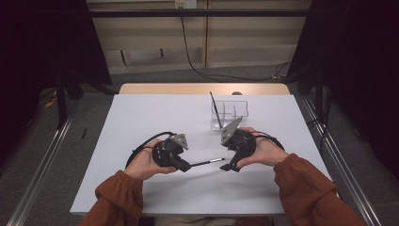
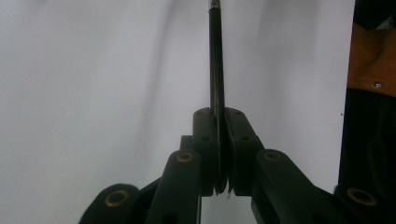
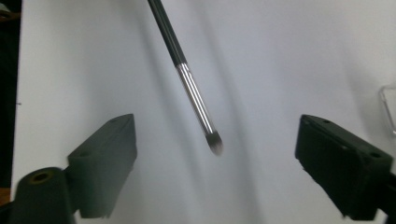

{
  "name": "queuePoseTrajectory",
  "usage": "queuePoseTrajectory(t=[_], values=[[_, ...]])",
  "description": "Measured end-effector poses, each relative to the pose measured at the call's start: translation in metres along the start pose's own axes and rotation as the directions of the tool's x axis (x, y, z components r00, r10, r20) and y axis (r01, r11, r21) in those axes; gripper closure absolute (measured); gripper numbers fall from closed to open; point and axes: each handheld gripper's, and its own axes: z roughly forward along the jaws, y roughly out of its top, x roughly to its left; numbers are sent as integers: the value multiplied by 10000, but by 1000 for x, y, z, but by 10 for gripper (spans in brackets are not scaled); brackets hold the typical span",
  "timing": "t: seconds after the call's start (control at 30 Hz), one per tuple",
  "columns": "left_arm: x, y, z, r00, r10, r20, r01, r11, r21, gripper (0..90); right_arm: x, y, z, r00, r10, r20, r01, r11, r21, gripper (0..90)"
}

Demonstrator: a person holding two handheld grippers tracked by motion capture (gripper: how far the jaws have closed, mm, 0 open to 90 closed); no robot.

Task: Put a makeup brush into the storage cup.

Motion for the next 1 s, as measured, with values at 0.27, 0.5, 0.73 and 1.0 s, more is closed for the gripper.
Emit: queuePoseTrajectory(t=[0.27, 0.5, 0.73, 1.0], values=[[2, -9, -3, 10000, -67, 25, 67, 9999, -75, 842, 0, -10, -7, 9988, 481, 99, -475, 9977, -492, 50], [5, -21, -9, 9991, -413, -69, 410, 9984, -402, 842, -1, -20, -11, 9958, 880, 251, -859, 9934, -755, 32], [5, -28, -6, 9986, -528, -9, 526, 9966, -636, 842, 1, -29, -12, 9925, 1218, 104, -1201, 9874, -1035, 34], [4, -39, -14, 9980, -634, -66, 627, 9951, -765, 842, 2, -41, -11, 9861, 1660, 57, -1641, 9793, -1186, 33]])
